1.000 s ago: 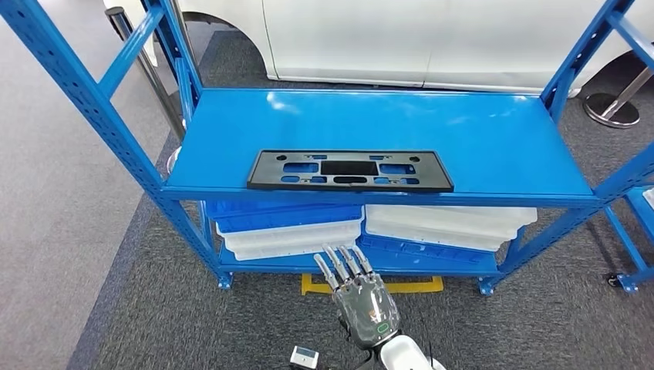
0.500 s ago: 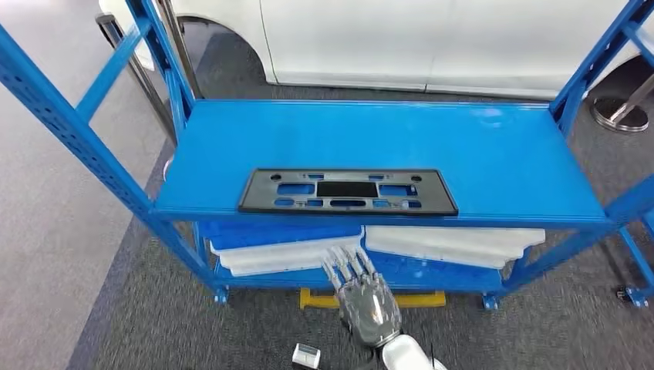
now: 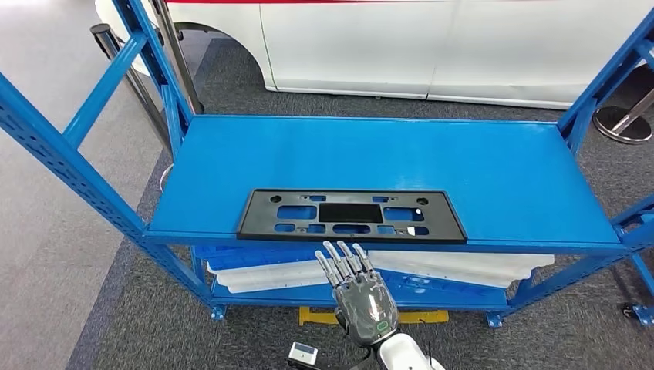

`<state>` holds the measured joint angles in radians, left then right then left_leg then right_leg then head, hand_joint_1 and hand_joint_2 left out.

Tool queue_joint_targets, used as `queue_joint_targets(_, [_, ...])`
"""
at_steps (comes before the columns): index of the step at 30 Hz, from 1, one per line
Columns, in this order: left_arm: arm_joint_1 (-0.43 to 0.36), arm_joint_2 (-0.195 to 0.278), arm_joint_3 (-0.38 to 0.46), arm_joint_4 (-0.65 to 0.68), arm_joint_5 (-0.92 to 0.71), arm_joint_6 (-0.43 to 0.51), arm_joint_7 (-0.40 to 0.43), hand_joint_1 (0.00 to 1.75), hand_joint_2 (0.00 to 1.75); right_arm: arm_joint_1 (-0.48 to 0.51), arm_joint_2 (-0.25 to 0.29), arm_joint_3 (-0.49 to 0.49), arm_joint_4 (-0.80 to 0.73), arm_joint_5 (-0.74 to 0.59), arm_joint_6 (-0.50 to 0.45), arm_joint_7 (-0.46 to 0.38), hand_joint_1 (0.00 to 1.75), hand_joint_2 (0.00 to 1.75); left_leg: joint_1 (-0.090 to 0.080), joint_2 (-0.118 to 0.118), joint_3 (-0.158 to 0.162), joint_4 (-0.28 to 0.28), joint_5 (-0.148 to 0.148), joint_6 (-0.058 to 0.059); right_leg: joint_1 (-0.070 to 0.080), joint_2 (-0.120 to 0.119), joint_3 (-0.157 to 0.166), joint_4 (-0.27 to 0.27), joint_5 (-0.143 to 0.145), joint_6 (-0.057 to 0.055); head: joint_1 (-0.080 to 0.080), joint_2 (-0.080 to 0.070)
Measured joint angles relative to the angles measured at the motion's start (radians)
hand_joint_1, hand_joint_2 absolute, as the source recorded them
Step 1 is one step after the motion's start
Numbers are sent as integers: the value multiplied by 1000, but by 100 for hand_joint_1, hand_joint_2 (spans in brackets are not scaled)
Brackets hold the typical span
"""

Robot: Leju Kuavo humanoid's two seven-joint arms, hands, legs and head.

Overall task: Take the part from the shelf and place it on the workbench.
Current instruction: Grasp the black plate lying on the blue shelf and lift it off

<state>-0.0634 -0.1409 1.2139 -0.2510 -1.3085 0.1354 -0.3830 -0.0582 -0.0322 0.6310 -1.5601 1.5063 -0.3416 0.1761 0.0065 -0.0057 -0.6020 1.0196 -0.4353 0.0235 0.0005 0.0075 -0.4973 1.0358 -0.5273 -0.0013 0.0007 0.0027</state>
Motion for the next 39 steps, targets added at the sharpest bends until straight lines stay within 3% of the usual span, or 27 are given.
queue_joint_targets(2, [0, -1, 0, 0, 0, 0, 1, 0, 0, 0, 1, -3, 1, -4, -1, 0, 0, 175, 3, -1, 16, -8, -4, 11, -3, -2, -30, 64, -18, 10, 0, 0])
queue_joint_targets(5, [0, 0, 0, 0, 0, 0, 2, 0, 0, 5, 0, -6, 5, -9, -2, 0, 0, 175, 3, 0, 30, -10, -19, 20, -7, -2, -143, 237, -94, 21, 0, 0])
queue_joint_targets(6, [0, 0, 0, 0, 0, 0, 2, 0, 0, 8, 0, -6, 7, -10, -2, 0, 0, 175, 2, -1, 36, -10, -25, 21, -8, -2, -172, 267, -105, 24, 0, 0])
queue_joint_targets(7, [1, 0, 0, 0, 0, 0, 3, 0, 0, 9, 0, -7, 9, -10, -2, 0, 0, 175, 2, -2, 45, -10, -32, 20, -7, -2, -185, 262, -93, 23, 0, 0])
queue_joint_targets(8, [1, 0, 0, 0, 0, 0, 3, 0, 0, 10, 0, -7, 10, -10, -2, 0, 0, 175, 1, -2, 56, -10, -39, 19, -7, -2, -181, 223, -59, 20, 0, 0])
queue_joint_targets(10, [1, -1, 0, 0, 0, -1, 2, 0, 0, 10, 0, -8, 12, -11, -3, 0, 0, 175, -1, -3, 78, -10, -55, 15, -1, -2, -147, 94, 37, 5, 0, 0])
queue_joint_targets(12, [-1, -3, 0, 0, 0, -2, 2, 0, 0, 12, 0, -10, 14, -12, -5, 0, 0, 175, -3, -4, 88, -11, -68, 5, 8, -2, -126, 15, 76, -10, 1, 0])
queue_joint_targets(15, [-1, -2, 0, 0, -1, -4, 1, 0, 0, 15, 2, -12, 17, -13, -9, 0, 0, 175, -5, -3, 93, -1, -78, -12, 6, 0, -114, -3, 80, -24, 3, 0])
queue_joint_targets(17, [-2, 1, 0, 0, -1, -5, -1, 0, 0, 14, 6, -13, 17, -15, -13, 0, 0, 175, -4, -2, 80, 46, -96, -21, -1, -1, -95, -12, 77, -32, 2, 0])
queue_joint_targets(21, [-5, 2, 0, 0, -2, -6, -2, 0, 0, 13, 14, -14, 20, -29, -19, -5, 0, 175, 3, 0, -56, 263, -180, -39, -3, -5, -75, -15, 62, -41, 2, 0])
queue_joint_targets(22, [-3, 2, 0, 0, -3, -6, -1, 0, 0, 13, 15, -14, 21, -33, -19, -6, 0, 175, 4, 0, -72, 270, -172, -40, -4, -4, -70, -15, 57, -40, 2, 0])
queue_joint_targets(23, [-2, 2, 0, 0, -3, -5, 0, 0, 0, 14, 15, -15, 22, -38, -19, -7, 0, 175, 5, 0, -71, 240, -140, -41, -4, -3, -63, -14, 51, -39, 2, 0])
queue_joint_targets(25, [0, 3, 0, 0, -3, -2, 2, 0, 0, 14, 18, -17, 23, -45, -19, -8, 0, 175, 5, 1, -34, 111, -48, -37, -4, -2, -47, -12, 39, -33, 2, 0])
queue_joint_targets(27, [-1, 4, 0, 0, -4, 0, 4, 0, 0, 13, 21, -20, 24, -49, -20, -9, 0, 175, 1, 3, -6, 19, -14, -27, -2, -2, -43, -10, 30, -23, 2, 0])
queue_joint_targets(30, [1, 3, 0, 0, -4, 1, 5, 0, 0, 13, 23, -22, 25, -50, -21, -10, 0, 175, 0, 2, 1, 3, -9, -8, 0, -2, -44, -10, 22, -6, 2, 0])
queue_joint_targets(32, [1, 1, 0, 0, -4, 1, 4, 0, 0, 12, 23, -24, 25, -52, -23, -11, 0, 175, 4, 2, 7, -5, -4, 3, -2, -2, -53, 18, 0, 5, 2, 0])
queue_joint_targets(33, [0, 1, 0, 0, -5, 1, 3, 0, 0, 11, 23, -26, 25, -55, -25, -12, 0, 175, 6, 3, 10, -8, -4, 7, -3, -2, -75, 62, -25, 11, 2, 0])
queue_joint_targets(35, [-1, 1, 0, 0, -5, 1, 0, 0, 0, 11, 23, -30, 26, -66, -29, -14, 0, 175, 5, 3, 11, -9, -7, 13, -8, -3, -148, 197, -81, 19, 2, 0])
queue_joint_targets(36, [-1, 2, 0, 0, -5, 0, -2, 0, 0, 11, 23, -32, 27, -73, -31, -15, 0, 175, 4, 3, 12, -8, -9, 14, -9, -3, -183, 254, -96, 22, 2, 0])
queue_joint_targets(37, [-1, 2, 0, 0, -6, -2, -3, 0, 0, 11, 23, -34, 28, -80, -34, -17, 0, 175, 4, 3, 13, -8, -11, 15, -10, -3, -203, 278, -90, 22, 2, 0])
queue_joint_targets(38, [-1, 2, 0, 0, -8, -4, -3, 0, 0, 10, 24, -36, 29, -87, -36, -18, 0, 175, 4, 2, 16, -7, -14, 14, -10, -3, -203, 263, -63, 21, 2, 0])
queue_joint_targets(39, [-1, 2, 0, 0, -10, -5, -3, 0, 0, 8, 25, -38, 30, -93, -37, -19, 0, 175, 3, 1, 21, -7, -17, 13, -10, -3, -182, 208, -23, 18, 2, 0])
